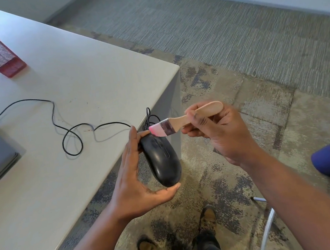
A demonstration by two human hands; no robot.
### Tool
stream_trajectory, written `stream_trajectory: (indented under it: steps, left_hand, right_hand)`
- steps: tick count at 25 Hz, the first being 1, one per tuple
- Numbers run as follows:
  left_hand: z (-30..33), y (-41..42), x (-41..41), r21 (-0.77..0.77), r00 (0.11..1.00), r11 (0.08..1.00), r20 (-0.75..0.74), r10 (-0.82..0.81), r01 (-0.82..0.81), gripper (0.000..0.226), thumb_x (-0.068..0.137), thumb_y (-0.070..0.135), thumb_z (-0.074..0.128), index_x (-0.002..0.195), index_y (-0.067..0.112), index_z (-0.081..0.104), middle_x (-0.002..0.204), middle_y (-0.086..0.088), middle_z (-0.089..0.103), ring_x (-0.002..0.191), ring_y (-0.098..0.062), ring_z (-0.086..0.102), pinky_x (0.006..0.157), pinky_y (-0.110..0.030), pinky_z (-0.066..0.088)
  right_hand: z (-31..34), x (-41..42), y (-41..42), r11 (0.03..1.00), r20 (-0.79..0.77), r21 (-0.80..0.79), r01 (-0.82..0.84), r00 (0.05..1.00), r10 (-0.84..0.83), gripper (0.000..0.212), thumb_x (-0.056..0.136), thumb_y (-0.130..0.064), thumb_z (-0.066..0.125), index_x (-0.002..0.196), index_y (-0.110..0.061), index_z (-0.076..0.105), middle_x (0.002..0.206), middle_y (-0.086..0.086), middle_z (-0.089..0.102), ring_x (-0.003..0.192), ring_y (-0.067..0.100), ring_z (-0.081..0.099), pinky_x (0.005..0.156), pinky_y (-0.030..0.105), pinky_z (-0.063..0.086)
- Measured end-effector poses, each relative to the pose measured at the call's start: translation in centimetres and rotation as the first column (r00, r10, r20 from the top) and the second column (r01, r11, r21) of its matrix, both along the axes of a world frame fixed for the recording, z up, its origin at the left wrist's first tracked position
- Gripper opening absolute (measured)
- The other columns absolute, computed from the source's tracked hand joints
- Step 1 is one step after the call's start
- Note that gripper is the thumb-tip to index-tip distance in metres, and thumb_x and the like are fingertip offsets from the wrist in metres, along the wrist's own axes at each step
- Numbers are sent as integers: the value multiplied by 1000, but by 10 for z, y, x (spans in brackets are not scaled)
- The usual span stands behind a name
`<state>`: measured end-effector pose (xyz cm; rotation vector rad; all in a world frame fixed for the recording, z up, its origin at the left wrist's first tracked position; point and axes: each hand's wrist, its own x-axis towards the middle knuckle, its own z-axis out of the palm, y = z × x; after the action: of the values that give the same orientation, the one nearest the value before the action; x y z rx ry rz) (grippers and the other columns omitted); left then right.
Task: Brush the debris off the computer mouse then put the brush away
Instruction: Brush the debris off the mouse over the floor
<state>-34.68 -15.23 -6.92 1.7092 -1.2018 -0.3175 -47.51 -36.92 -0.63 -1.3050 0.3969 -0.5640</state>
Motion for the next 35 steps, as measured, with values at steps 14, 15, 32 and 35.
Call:
stream_trajectory:
  steps: [14, 15, 32, 35]
  left_hand:
    - [2, 3, 2, 64, 999, 998, 34, -10, 8, 145, 67, 40, 98, 172, 11, 1, 169, -4, 39, 158, -31, 39, 123, -64, 37]
    - [2, 3, 3, 56, 999, 998, 37, -11, 9, 145, 67, 39, 98, 171, 9, 2, 169, -5, 39, 158, -32, 39, 123, -64, 37]
    - [6, 1, -1, 119, 999, 993, 45, -17, 12, 145, 67, 44, 96, 173, 19, 0, 170, 0, 38, 160, -27, 36, 126, -56, 34]
    - [6, 3, -6, 152, 1000, 988, 9, -6, 5, 145, 65, 51, 94, 172, 36, -3, 173, 2, 34, 161, -18, 33, 129, -41, 30]
  right_hand:
    - [1, 13, -13, 947, -278, 249, 202, 952, -130, 10, 98, -9, 66, 88, -7, 67, 70, 17, 75, 58, 19, 72, 50, 22, 56]
    - [1, 12, -14, 946, -263, 278, 167, 960, -92, 10, 98, -9, 66, 89, -6, 67, 70, 17, 75, 57, 19, 71, 50, 22, 56]
    - [3, 0, -21, 963, -163, 231, 140, 981, -104, 6, 99, -9, 66, 93, -9, 65, 71, 16, 75, 59, 19, 72, 52, 23, 56]
    - [6, 8, -6, 971, -112, 236, 29, 994, -3, 6, 95, -14, 69, 91, -11, 67, 72, 15, 75, 60, 20, 73, 54, 23, 57]
